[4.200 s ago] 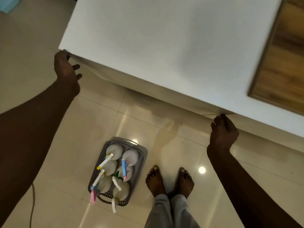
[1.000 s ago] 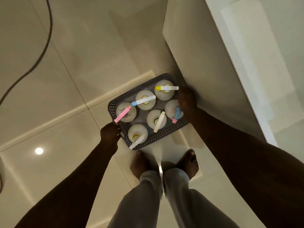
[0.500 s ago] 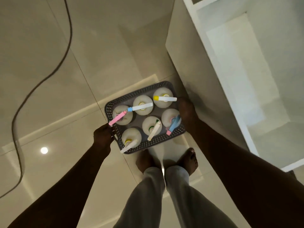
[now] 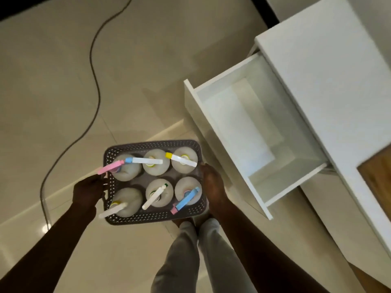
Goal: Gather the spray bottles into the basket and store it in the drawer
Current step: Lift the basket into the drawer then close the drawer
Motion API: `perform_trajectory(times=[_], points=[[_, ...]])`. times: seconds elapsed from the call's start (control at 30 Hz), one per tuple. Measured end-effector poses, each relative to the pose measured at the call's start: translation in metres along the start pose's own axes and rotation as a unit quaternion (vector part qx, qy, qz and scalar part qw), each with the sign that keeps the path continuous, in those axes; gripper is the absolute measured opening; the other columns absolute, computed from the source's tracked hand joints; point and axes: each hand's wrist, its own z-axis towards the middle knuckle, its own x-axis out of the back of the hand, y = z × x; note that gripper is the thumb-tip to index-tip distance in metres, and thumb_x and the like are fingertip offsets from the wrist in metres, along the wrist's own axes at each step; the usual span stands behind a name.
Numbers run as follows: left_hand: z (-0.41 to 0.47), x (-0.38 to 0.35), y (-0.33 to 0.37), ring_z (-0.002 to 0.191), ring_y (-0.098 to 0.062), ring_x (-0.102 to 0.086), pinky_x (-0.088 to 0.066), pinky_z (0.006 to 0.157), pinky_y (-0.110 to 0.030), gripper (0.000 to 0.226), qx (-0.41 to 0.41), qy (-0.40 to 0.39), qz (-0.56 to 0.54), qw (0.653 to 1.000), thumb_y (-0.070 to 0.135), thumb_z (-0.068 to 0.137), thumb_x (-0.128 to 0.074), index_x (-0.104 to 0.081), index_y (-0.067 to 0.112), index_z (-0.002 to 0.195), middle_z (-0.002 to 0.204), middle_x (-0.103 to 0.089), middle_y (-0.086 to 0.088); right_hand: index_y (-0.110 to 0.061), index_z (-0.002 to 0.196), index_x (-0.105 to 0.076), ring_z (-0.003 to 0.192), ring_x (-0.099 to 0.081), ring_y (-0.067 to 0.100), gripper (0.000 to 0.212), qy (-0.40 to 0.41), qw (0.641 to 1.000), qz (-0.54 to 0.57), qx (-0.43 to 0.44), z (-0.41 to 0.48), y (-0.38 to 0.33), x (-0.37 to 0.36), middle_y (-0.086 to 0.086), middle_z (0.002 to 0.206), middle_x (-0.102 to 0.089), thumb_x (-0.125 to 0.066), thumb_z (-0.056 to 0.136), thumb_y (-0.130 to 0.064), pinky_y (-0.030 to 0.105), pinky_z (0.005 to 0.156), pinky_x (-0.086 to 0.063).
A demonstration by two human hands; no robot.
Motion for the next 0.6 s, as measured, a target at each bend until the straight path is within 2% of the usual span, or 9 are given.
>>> perform_trajectory(times=[0.07, 0.17, 0.2, 0.3, 0.4, 0.47, 0.6], points=[[-0.014, 0.009, 0.027, 0.069, -0.022, -0.066, -0.043, 0.065, -0.034, 0.029, -0.020, -0.018, 0.023, 0.999, -0.003, 0.098, -0.057, -0.067, -0.006, 0.125, 0.089, -0.070, -0.014, -0.001, 0.120, -0.068, 0.116, -0.066, 0.041, 0.034, 0.015, 0.999, 0.026, 0.026, -0.026, -0.014, 0.010, 0.022, 0.119, -0.071, -0.049, 0.108, -0.026, 0.054, 0.107, -0.050], [-0.044, 0.008, 0.076, 0.053, -0.008, -0.070, -0.041, 0.064, -0.033, 0.020, -0.052, -0.042, 0.051, 0.996, -0.001, 0.097, -0.062, -0.070, 0.000, 0.115, 0.075, -0.077, -0.005, -0.009, 0.113, -0.073, 0.109, -0.071, 0.036, 0.031, 0.035, 0.997, 0.071, 0.023, -0.060, -0.031, 0.034, 0.013, 0.107, -0.077, -0.054, 0.105, -0.032, 0.049, 0.099, -0.058], [-0.050, 0.004, 0.087, 0.054, -0.009, -0.070, -0.041, 0.064, -0.033, 0.021, -0.056, -0.052, 0.066, 0.995, -0.003, 0.096, -0.062, -0.070, 0.000, 0.115, 0.076, -0.077, -0.006, -0.008, 0.114, -0.073, 0.109, -0.071, 0.038, 0.032, 0.036, 0.996, 0.085, 0.022, -0.066, -0.036, 0.042, 0.013, 0.106, -0.078, -0.054, 0.105, -0.032, 0.048, 0.097, -0.059], [-0.073, -0.015, 0.125, 0.063, -0.019, -0.069, -0.042, 0.063, -0.031, 0.023, -0.094, -0.081, 0.083, 0.989, -0.004, 0.096, -0.060, -0.070, -0.004, 0.116, 0.093, -0.072, -0.021, 0.001, 0.116, -0.069, 0.109, -0.070, 0.042, 0.036, 0.029, 0.993, 0.114, 0.022, -0.087, -0.061, 0.069, 0.024, 0.110, -0.074, -0.051, 0.107, -0.029, 0.055, 0.102, -0.056], [-0.089, -0.042, 0.160, 0.070, -0.021, -0.067, -0.047, 0.064, -0.028, 0.025, -0.127, -0.098, 0.097, 0.982, -0.003, 0.095, -0.059, -0.072, -0.002, 0.116, 0.094, -0.072, -0.019, -0.011, 0.097, -0.075, 0.092, -0.075, 0.026, 0.034, 0.074, 0.992, 0.097, 0.032, -0.099, -0.081, 0.097, 0.009, 0.094, -0.078, -0.056, 0.099, -0.040, 0.043, 0.087, -0.063], [-0.103, -0.065, 0.182, 0.072, -0.020, -0.068, -0.051, 0.064, -0.025, 0.024, -0.144, -0.113, 0.111, 0.977, -0.001, 0.096, -0.061, -0.074, 0.003, 0.116, 0.094, -0.073, -0.016, -0.014, 0.102, -0.077, 0.096, -0.076, 0.027, 0.033, 0.096, 0.985, 0.138, 0.025, -0.105, -0.092, 0.120, 0.007, 0.098, -0.080, -0.057, 0.097, -0.040, 0.038, 0.083, -0.063], [-0.126, -0.121, 0.218, 0.063, -0.009, -0.070, -0.053, 0.059, -0.022, 0.024, -0.171, -0.140, 0.124, 0.967, -0.003, 0.096, -0.059, -0.076, 0.010, 0.106, 0.076, -0.075, 0.000, -0.026, 0.107, -0.079, 0.099, -0.076, 0.016, 0.032, 0.109, 0.975, 0.192, 0.015, -0.106, -0.102, 0.164, -0.002, 0.105, -0.080, -0.053, 0.100, -0.044, 0.033, 0.080, -0.058]])
